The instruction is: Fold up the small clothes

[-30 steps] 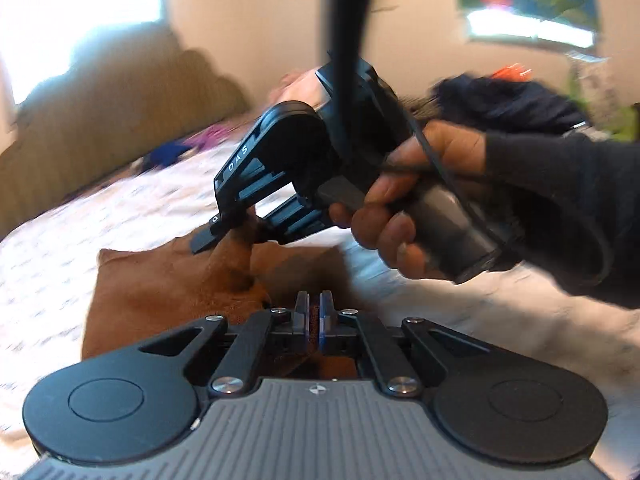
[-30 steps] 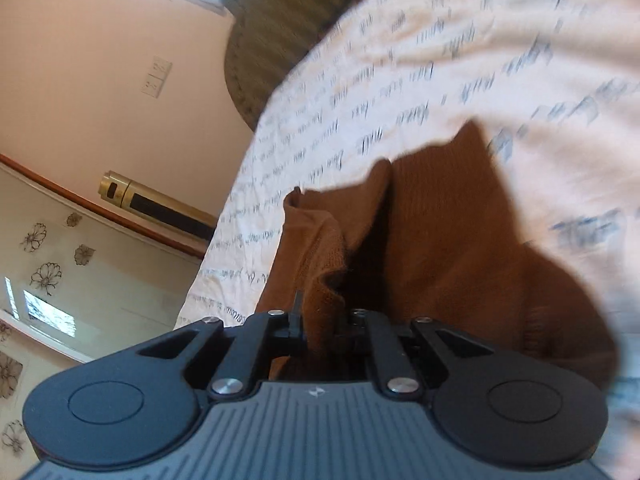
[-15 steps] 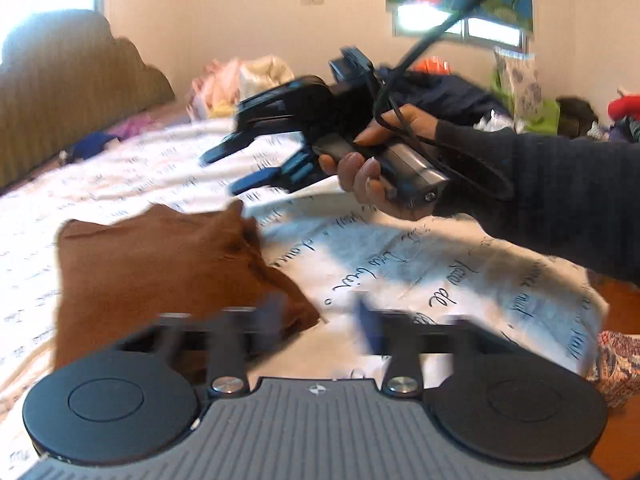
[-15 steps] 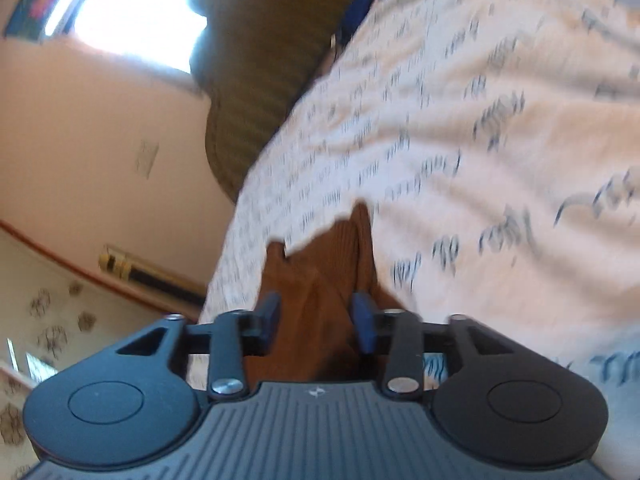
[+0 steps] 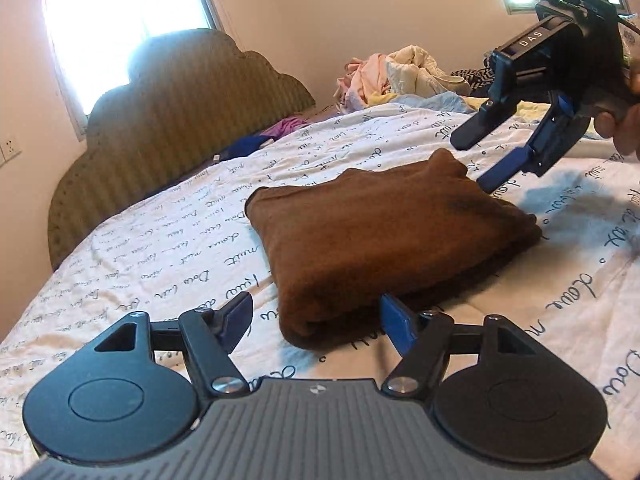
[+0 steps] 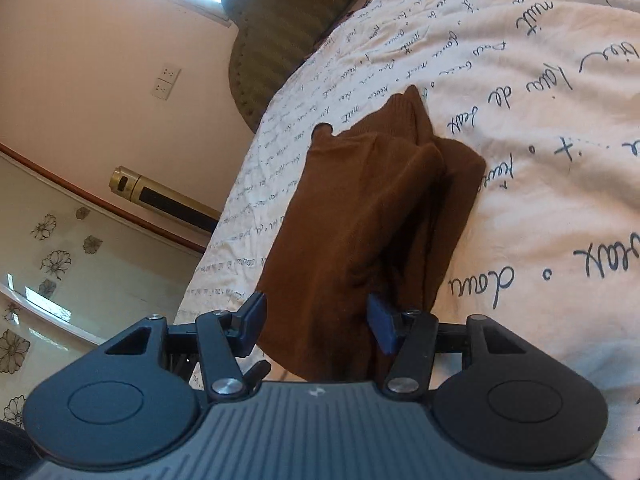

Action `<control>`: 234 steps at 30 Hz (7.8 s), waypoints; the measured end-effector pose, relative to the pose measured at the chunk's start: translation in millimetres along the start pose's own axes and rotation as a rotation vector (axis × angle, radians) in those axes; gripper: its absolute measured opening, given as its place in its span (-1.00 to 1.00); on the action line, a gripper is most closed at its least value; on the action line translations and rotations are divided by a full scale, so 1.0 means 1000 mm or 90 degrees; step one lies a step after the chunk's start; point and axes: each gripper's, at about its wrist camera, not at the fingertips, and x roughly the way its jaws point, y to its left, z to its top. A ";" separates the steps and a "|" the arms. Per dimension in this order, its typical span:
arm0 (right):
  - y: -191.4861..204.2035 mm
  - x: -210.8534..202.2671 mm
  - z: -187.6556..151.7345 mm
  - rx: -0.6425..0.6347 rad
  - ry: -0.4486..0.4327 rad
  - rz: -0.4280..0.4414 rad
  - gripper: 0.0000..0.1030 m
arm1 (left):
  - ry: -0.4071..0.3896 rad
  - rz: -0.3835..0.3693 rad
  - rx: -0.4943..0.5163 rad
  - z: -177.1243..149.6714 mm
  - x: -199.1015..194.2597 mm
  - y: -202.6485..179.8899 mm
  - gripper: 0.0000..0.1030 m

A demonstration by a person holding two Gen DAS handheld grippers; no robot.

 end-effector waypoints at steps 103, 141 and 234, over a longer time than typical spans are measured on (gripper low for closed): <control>0.009 0.108 0.056 -0.005 0.005 -0.086 0.15 | 0.200 -0.340 -0.678 -0.054 0.137 0.208 0.20; 0.012 0.130 0.071 0.023 -0.026 -0.074 -0.68 | 0.071 -0.074 -0.233 -0.039 0.063 0.121 0.79; 0.064 0.143 0.000 -0.082 -0.031 -0.048 -0.24 | 0.116 -0.138 -0.202 -0.023 0.072 0.117 0.16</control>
